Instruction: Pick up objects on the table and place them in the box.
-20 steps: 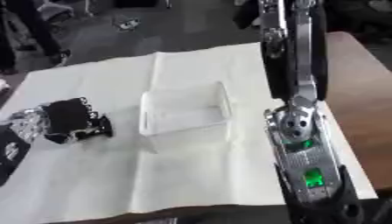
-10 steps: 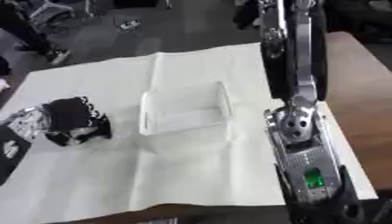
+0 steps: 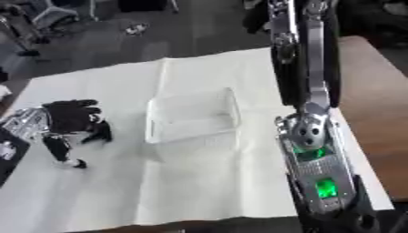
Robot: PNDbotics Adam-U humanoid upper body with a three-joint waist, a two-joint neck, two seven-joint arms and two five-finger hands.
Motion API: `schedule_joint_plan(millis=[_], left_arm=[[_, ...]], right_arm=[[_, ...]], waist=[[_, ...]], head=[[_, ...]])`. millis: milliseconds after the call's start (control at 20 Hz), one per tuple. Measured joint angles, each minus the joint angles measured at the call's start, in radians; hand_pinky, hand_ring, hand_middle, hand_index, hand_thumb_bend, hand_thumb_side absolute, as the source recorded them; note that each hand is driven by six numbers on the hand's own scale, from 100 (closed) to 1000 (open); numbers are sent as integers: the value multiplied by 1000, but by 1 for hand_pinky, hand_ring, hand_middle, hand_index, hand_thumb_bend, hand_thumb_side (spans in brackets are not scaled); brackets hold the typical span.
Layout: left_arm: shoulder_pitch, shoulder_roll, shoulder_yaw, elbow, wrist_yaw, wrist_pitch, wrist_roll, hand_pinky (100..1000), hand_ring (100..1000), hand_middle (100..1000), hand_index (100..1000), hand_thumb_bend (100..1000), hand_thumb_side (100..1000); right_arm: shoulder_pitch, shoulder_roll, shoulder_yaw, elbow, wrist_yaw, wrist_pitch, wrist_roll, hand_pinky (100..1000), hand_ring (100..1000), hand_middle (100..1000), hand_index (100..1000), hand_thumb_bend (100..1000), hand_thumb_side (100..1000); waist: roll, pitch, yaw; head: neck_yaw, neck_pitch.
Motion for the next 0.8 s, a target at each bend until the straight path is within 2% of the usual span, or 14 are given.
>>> schedule_joint_plan(millis=[200, 350, 450, 800], left_arm=[[0, 26, 0, -35, 93, -16, -33, 908, 888, 848, 822, 464, 1000], [-5, 50, -1, -67, 193, -28, -75, 936, 909, 864, 831, 479, 1000], [-17, 62, -1, -86, 234, -16, -132, 956, 922, 872, 835, 493, 1000], [-21, 81, 0, -97, 247, 32, -338, 992, 946, 895, 854, 496, 1000]], right_arm=[[4, -1, 0, 0, 0, 3, 3, 371, 397, 502, 723, 434, 1000], [5, -5, 0, 0, 0, 6, 6, 372, 398, 502, 723, 431, 1000], [5, -9, 0, 0, 0, 8, 8, 373, 398, 502, 723, 429, 1000], [5, -9, 0, 0, 0, 9, 9, 372, 397, 502, 724, 429, 1000]], waist=[[-2, 0, 7], [-2, -1, 11], [-2, -3, 11], [-2, -4, 11]], head=[[0, 0], [5, 0], [9, 0], [16, 0]])
